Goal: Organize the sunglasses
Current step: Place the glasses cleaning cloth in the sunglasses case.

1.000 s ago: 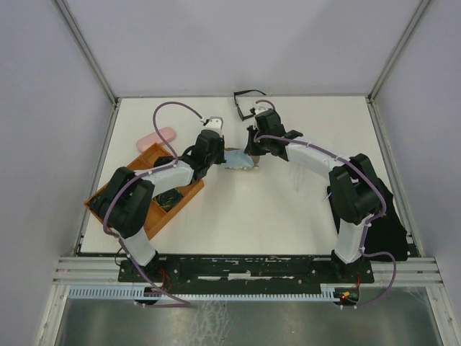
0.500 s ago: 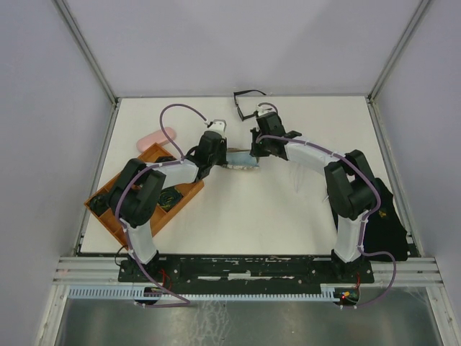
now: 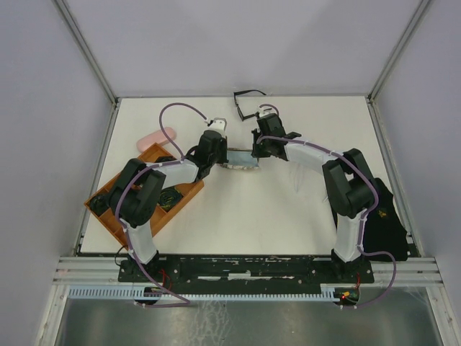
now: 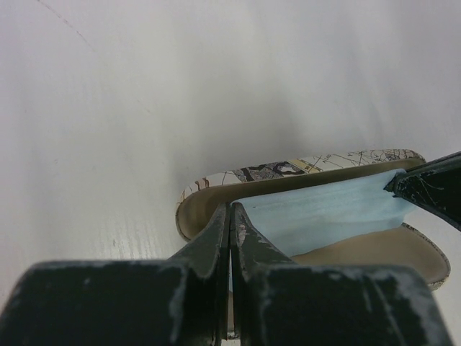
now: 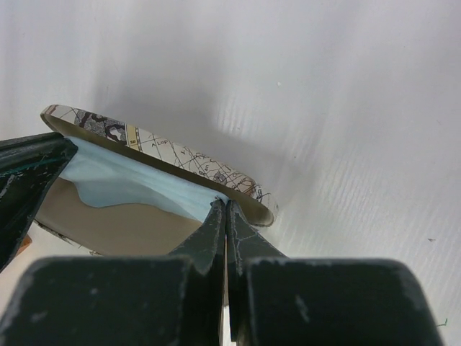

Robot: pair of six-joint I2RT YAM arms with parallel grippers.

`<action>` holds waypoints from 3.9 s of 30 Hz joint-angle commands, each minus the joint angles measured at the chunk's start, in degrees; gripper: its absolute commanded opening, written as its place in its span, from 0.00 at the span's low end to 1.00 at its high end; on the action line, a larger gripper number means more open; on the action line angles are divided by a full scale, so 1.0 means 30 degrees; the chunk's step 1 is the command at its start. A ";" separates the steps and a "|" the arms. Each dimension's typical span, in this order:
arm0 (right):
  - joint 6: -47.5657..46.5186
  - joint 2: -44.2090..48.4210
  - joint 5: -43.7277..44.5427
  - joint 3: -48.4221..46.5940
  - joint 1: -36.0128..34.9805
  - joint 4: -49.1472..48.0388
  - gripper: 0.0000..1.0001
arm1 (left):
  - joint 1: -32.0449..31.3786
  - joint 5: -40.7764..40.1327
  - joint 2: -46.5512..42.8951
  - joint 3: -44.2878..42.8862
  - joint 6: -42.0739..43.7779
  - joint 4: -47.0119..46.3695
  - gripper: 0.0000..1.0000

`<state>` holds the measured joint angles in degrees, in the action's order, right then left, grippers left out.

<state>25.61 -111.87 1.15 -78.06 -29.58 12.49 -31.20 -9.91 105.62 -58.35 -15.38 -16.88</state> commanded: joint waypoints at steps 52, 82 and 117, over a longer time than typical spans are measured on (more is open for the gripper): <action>0.0421 -0.0851 -0.0208 -0.0134 0.0456 -0.2872 0.26 | 0.0351 -0.0901 0.0827 -0.0711 0.1128 -0.1599 0.08; 0.0344 -0.0377 0.0204 0.0320 0.0493 -0.2975 0.31 | 0.0351 -0.1179 0.0025 -0.0527 0.1024 -0.2352 0.05; -0.0708 0.2600 0.0627 0.0869 0.0699 -0.2078 0.51 | 0.0379 -0.1350 -0.3071 0.0875 -0.1410 -0.1222 0.45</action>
<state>24.88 -104.71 1.67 -71.72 -28.10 5.43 -30.46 -12.05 101.43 -57.89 -14.04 -20.53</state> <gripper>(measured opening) 0.514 0.448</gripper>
